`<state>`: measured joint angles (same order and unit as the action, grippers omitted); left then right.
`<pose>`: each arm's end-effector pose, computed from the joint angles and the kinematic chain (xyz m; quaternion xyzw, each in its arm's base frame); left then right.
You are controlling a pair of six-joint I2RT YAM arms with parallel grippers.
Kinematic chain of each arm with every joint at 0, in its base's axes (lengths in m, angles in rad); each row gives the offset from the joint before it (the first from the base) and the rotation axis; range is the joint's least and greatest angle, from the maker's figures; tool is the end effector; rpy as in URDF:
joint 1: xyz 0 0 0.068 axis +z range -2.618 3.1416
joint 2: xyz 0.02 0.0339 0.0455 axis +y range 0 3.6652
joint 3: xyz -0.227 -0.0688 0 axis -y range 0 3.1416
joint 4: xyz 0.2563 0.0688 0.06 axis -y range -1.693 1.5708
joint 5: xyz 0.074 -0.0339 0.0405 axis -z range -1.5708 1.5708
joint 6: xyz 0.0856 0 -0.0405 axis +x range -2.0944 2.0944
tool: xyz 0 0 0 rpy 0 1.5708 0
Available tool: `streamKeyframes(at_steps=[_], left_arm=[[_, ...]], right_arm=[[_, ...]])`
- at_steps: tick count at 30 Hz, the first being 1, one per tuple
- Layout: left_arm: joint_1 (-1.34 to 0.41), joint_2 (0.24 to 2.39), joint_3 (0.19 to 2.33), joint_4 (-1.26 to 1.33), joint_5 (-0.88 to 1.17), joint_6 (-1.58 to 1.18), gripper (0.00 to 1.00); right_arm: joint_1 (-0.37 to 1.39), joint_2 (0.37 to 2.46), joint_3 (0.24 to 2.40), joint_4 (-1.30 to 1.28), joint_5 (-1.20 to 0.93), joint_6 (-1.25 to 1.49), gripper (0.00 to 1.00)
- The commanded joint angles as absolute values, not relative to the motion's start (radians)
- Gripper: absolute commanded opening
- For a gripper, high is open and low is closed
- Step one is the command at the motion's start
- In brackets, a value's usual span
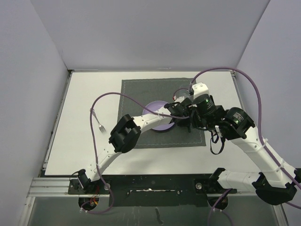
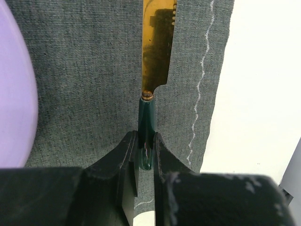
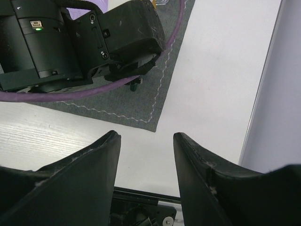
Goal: Set the dinner table for one person
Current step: Place the knife on the napkin.
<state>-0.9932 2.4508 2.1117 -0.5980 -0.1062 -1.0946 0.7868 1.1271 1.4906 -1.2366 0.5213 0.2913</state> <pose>0.3084 -0.4565 0.1012 -0.0646 0.9468 -0.2436 0.2000 0.1968 0.1370 0.3521 -0.1373 0.9019 -0.0383 0.4078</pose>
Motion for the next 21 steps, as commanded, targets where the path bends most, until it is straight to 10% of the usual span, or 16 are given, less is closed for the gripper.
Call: streamKeyframes(at_steps=[1, 21], left_arm=[[-0.988, 2.477, 2.175, -0.594, -0.102, -1.111, 0.0], [-1.02, 2.429, 2.14, -0.759, -0.072, -1.103, 0.0]], right_arm=[[0.786, 1.092, 1.508, -1.224, 0.565, 0.278, 0.5], [0.784, 1.076, 1.538, -1.215, 0.538, 0.285, 0.5]])
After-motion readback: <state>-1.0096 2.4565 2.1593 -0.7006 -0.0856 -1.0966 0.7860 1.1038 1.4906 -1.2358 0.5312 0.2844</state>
